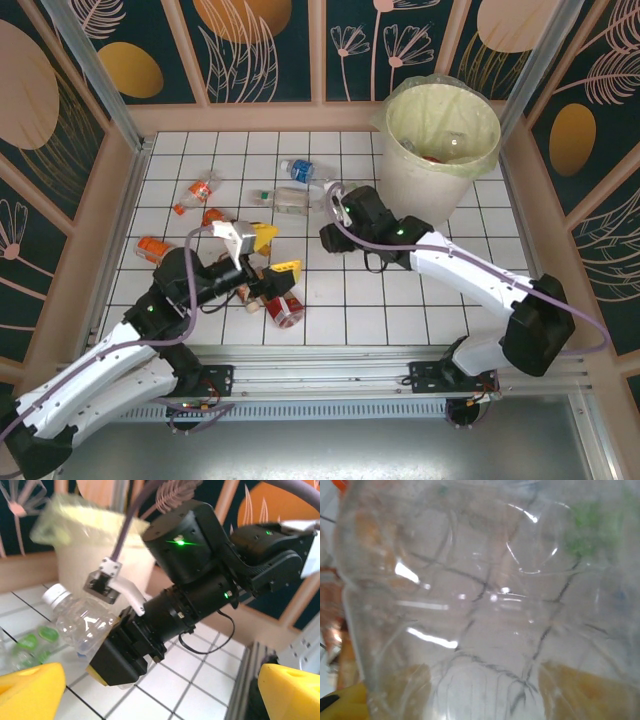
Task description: Put the plastic bottles in the bin
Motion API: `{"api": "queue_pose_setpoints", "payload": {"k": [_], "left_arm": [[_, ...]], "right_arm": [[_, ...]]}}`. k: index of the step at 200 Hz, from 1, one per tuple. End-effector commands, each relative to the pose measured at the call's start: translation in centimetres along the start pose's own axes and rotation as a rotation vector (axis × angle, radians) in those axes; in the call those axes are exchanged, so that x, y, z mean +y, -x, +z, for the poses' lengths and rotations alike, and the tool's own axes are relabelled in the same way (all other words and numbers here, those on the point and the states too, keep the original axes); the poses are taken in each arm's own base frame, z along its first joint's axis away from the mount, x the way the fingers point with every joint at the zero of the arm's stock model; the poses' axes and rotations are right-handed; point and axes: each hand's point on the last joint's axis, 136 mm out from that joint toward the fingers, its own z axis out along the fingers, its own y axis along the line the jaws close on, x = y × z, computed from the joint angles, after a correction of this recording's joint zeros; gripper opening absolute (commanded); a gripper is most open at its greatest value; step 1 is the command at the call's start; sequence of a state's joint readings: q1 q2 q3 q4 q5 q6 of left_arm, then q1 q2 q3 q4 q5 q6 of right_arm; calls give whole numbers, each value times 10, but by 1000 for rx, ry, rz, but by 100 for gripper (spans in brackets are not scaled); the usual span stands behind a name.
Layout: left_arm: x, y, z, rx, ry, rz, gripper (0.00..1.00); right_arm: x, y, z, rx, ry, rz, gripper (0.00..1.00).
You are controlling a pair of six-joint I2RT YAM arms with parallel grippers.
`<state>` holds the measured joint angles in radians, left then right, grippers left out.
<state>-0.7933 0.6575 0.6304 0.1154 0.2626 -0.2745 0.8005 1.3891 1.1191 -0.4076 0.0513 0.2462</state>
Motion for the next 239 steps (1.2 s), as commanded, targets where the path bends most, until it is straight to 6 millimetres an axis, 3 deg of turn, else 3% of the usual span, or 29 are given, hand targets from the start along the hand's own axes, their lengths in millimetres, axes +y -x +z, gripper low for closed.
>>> {"api": "queue_pose_setpoints", "payload": {"k": [1, 29, 62, 106, 112, 115, 132, 155, 183, 239], "left_arm": [[7, 19, -5, -82, 61, -3, 99], [8, 17, -4, -77, 64, -5, 99], [12, 20, -4, -88, 89, -18, 99], [17, 26, -6, -110, 122, -49, 98], [18, 27, -7, -114, 126, -54, 99], [18, 27, -7, -116, 128, -57, 99], [20, 28, -9, -125, 138, -73, 99], [19, 24, -9, -104, 136, -81, 99], [17, 18, -7, -65, 126, -53, 99], [17, 7, 2, -9, 108, -22, 99]], "right_arm": [[19, 59, -34, -191, 58, -62, 59], [21, 109, -66, -327, 41, -105, 59], [3, 157, -96, -443, -12, -109, 60], [-50, 212, -141, -578, -115, -56, 60], [-50, 217, -146, -591, -116, -55, 60], [-63, 220, -149, -597, -142, -43, 60], [-87, 233, -160, -619, -179, -20, 60], [-123, 243, -167, -609, -248, 24, 60], [-168, 244, -160, -545, -291, 124, 60], [-239, 207, -121, -339, -369, 319, 60]]}}
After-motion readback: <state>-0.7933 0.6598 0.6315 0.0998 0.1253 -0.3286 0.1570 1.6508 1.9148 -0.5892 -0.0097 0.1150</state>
